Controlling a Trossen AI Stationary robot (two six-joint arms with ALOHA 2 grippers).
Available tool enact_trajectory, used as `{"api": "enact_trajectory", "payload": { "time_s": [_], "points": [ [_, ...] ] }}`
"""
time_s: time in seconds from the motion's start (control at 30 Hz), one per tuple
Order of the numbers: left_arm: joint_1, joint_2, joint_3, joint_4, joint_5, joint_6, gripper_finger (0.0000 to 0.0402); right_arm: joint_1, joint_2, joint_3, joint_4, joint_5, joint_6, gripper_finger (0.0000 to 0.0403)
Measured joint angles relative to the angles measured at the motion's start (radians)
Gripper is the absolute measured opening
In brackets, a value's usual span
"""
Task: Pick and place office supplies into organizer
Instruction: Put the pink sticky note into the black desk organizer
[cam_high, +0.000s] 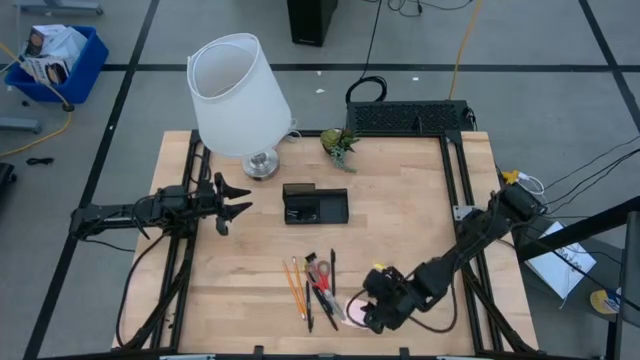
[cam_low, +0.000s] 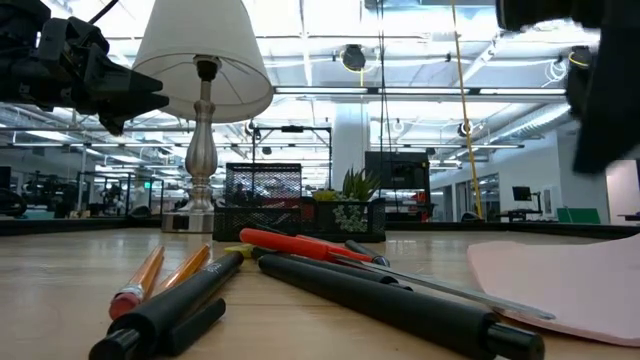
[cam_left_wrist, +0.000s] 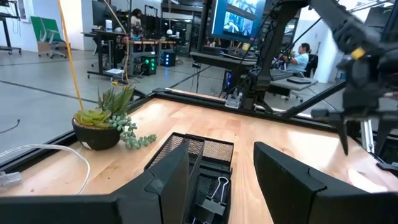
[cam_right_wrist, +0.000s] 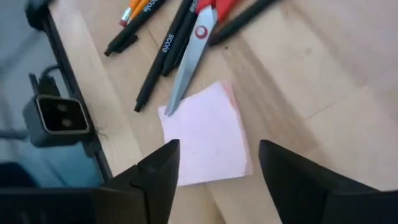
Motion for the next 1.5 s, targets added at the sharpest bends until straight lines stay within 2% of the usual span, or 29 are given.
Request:
{"api": "enact_trajectory", "payload": {
  "time_s": [0.2,0.3,0.47,0.7,0.93,1.03,1.5],
  "points": [
    [0.0,0.0,0.0,0.0,0.0,0.0,0.0186,0.014,-0.002,-0.234,0.494,0.0,0.111,0.0264],
    [0.0,0.0,0.0,0.0,0.0,0.0,0.0186,0.026,-0.002,-0.304,0.606,0.004,0.136,0.0276],
    [0.0,0.0,0.0,0.0,0.0,0.0,0.0186,0.043,-0.002,-0.329,0.606,0.058,0.164,0.0276],
    [0.0,0.0,0.0,0.0,0.0,0.0,0.0186,0.059,-0.016,-0.328,0.642,0.073,0.154,0.027],
    [0.0,0.0,0.0,0.0,0.0,0.0,0.0186,0.093,-0.039,-0.327,0.468,0.112,0.216,0.027],
    [0.0,0.0,0.0,0.0,0.0,0.0,0.0186,0.098,-0.039,-0.328,0.431,0.112,0.236,0.027],
    [0.0,0.0,0.0,0.001,0.0,0.0,0.0186,0.081,-0.007,-0.328,0.478,0.09,0.231,0.027]
  ]
}}
